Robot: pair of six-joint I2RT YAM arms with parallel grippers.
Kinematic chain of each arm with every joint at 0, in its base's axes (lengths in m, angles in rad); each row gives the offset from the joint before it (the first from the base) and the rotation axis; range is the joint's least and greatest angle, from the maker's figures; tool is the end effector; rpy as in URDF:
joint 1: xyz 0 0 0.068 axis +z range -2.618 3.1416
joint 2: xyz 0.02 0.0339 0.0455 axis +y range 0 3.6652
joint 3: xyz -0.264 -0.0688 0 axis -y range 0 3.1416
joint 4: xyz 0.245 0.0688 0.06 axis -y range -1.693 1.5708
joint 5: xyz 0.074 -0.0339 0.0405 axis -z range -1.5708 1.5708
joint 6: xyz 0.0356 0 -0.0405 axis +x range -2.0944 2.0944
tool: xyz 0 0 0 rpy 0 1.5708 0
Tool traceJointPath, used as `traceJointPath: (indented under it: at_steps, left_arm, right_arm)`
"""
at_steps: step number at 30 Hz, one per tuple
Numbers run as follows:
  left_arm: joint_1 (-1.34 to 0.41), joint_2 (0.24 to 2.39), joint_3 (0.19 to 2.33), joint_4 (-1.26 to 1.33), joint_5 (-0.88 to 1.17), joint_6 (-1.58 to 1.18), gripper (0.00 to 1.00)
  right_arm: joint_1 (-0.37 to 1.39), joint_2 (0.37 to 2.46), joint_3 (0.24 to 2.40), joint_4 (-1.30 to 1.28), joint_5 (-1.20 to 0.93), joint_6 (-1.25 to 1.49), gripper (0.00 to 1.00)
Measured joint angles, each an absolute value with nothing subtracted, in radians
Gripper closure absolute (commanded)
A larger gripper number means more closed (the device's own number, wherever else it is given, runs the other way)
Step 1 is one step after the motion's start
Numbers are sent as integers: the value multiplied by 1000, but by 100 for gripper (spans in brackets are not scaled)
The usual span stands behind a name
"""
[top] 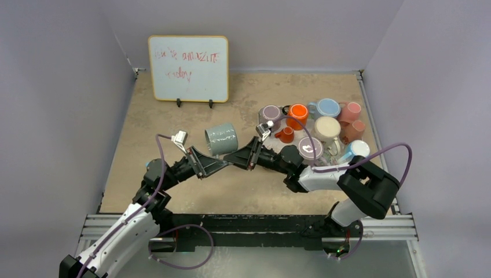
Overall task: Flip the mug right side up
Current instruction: Turn over the cup on the tray.
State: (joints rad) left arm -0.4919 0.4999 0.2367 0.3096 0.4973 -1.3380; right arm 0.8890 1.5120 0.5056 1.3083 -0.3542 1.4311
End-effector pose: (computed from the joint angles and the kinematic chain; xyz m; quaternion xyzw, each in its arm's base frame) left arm 0.1204 -0.0838 0.2391 -0.1125 0.6834 -0.6593 0.2929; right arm 0.1724 0.2320 0.2341 0.0195 0.6002 0.7686 0.2208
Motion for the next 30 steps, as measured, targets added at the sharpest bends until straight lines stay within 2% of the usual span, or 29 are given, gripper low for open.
traceJointPath:
  at_steps: [2, 3, 5, 6, 11, 14, 18, 30]
  left_arm:
    - [-492, 500, 236, 306, 495, -1334, 100]
    - [-492, 500, 235, 305, 495, -1332, 100]
    - [-492, 501, 235, 306, 495, -1328, 100]
    - [-492, 501, 235, 304, 495, -1324, 100]
    - [-492, 501, 234, 304, 490, -1320, 100]
    - [-492, 501, 234, 303, 490, -1322, 79]
    - [-492, 507, 234, 302, 482, -1323, 68]
    - [-484, 645, 268, 374, 485, -1316, 64]
  right_arm:
    - [886, 1510, 498, 1309, -349, 1431, 69]
    - [885, 1510, 496, 1308, -349, 1431, 75]
    - [883, 1510, 489, 1306, -348, 1438, 96]
    - [883, 1510, 487, 1307, -348, 1443, 100]
    - [881, 1510, 486, 1317, -348, 1439, 100]
    - [881, 1512, 486, 1320, -348, 1439, 100]
    - [879, 1512, 486, 1328, -346, 1439, 100]
    - [857, 1514, 487, 1319, -329, 1438, 100]
